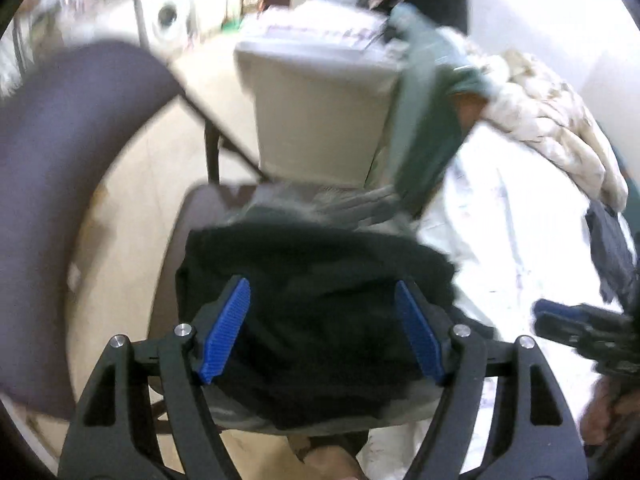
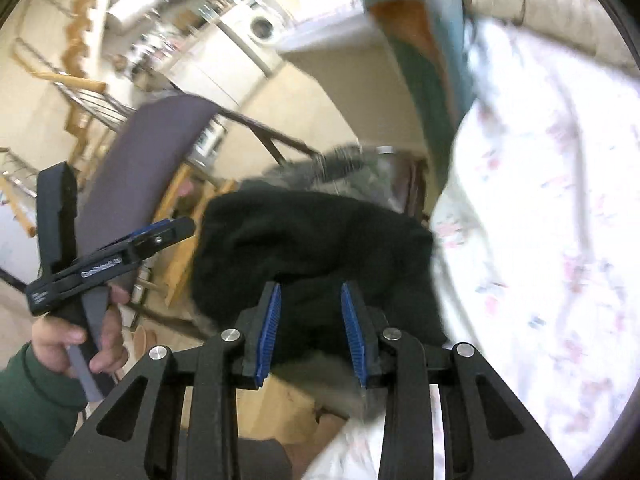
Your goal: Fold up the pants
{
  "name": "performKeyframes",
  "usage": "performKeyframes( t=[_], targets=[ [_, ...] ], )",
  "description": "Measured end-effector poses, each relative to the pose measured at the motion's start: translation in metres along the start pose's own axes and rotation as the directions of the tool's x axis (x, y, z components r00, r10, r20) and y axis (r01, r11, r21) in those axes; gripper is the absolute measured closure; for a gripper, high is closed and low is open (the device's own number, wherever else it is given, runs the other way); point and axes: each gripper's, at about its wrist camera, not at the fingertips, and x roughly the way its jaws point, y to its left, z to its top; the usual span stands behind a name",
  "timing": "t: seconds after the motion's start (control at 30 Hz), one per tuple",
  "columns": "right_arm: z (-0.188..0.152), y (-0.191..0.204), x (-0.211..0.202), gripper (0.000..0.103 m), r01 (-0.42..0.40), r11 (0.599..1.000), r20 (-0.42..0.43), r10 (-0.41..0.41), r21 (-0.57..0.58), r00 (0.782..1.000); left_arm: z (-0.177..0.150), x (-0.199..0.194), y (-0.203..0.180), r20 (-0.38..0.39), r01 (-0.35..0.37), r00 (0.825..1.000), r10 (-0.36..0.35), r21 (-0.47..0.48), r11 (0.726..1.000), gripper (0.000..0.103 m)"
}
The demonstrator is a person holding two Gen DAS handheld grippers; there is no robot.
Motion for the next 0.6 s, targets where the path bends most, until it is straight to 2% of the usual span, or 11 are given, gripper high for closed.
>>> performKeyframes(
  t=[0.07, 0.1, 0.2, 0.23, 0.27, 0.33, 0.43, 0.6],
  targets=[
    [-0.019, 0.001, -0.047, 0.053, 0.019, 0.999, 0.073, -0.017, -0.027, 0.997, -0.01, -0.023, -0.032, 0.041, 0.01, 0.999, -0.011, 0.023, 1.0, 0.031],
    [-0.028, -0.001, -0.066, 0.039, 0.037, 0.999, 0.102, -0.033, -0.035, 0.994, -0.017, -0.033, -0.051, 0.052, 0.023, 0.998, -0.025, 0.035, 0.999, 0.031],
    [-0.057, -0.001, -0.123, 0.032, 0.107, 0.993, 0.176, -0.097, -0.048, 0.98, -0.04, -0.059, -0.1, 0.071, 0.084, 0.993, -0.09, 0.073, 0.994, 0.029],
    [-0.067, 0.0, -0.14, 0.027, 0.138, 0.989, 0.201, -0.126, -0.049, 0.971, -0.048, -0.065, -0.115, 0.073, 0.102, 0.991, -0.109, 0.09, 0.991, 0.024],
    [-0.079, -0.001, -0.159, 0.024, 0.171, 0.984, 0.229, -0.155, -0.05, 0.961, -0.059, -0.074, -0.134, 0.08, 0.116, 0.989, -0.126, 0.113, 0.987, 0.015],
    [-0.103, -0.001, -0.189, 0.013, 0.244, 0.969, 0.289, -0.225, -0.029, 0.93, -0.077, -0.09, -0.157, 0.113, 0.126, 0.984, -0.141, 0.132, 0.983, 0.012],
    [-0.14, -0.003, -0.228, 0.0, 0.306, 0.952, 0.36, -0.289, 0.01, 0.887, -0.102, -0.109, -0.185, 0.123, 0.142, 0.979, -0.16, 0.138, 0.98, 0.008],
    [-0.201, -0.01, -0.273, 0.0, 0.429, 0.902, 0.422, -0.41, 0.053, 0.809, -0.143, -0.137, -0.215, 0.197, 0.145, 0.966, -0.167, 0.123, 0.982, 0.003]
  ],
)
